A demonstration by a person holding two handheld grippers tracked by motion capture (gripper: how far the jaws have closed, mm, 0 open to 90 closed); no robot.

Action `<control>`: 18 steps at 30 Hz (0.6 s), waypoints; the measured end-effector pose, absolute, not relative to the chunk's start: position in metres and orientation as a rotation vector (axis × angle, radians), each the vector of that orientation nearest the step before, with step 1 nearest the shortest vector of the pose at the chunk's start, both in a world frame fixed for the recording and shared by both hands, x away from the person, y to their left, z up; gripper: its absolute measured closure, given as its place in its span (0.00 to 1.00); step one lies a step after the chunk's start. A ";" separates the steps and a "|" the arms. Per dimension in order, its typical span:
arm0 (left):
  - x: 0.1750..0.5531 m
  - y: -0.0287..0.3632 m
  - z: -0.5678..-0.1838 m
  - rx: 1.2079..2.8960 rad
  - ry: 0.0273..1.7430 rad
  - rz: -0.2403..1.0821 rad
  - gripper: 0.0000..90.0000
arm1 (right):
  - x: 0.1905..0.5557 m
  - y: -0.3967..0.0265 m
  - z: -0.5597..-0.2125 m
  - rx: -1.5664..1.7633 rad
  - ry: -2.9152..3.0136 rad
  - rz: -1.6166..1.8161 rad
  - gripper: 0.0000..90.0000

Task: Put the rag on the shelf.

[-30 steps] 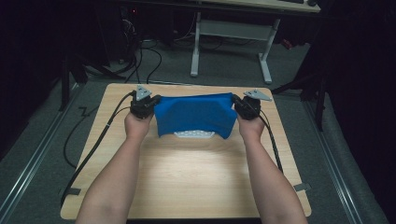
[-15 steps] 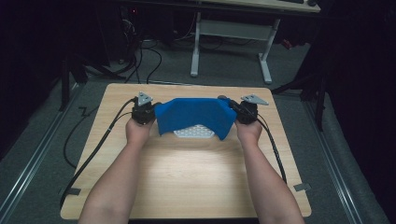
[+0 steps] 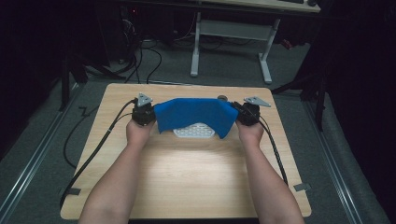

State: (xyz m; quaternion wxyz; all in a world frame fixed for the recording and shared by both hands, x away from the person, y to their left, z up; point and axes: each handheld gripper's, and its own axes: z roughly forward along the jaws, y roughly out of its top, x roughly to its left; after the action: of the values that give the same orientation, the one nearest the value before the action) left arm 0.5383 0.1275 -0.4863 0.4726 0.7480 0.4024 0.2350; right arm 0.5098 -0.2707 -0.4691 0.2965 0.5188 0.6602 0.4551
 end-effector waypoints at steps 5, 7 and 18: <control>0.537 0.128 -0.485 1.828 0.988 0.579 0.94 | 0.508 -0.272 -0.465 1.374 1.752 1.201 0.87; 0.537 0.128 -0.485 1.828 0.991 0.576 0.92 | 0.508 -0.273 -0.463 1.363 1.755 1.198 0.86; 0.536 0.133 -0.480 1.799 1.017 0.602 0.72 | 0.505 -0.279 -0.455 1.353 1.743 1.158 0.79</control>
State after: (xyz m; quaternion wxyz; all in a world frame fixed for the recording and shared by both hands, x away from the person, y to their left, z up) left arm 0.5364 0.1328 -0.4801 0.4746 0.7357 0.4157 0.2463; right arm 0.5053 -0.2795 -0.4551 0.3194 0.5144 0.6629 0.4404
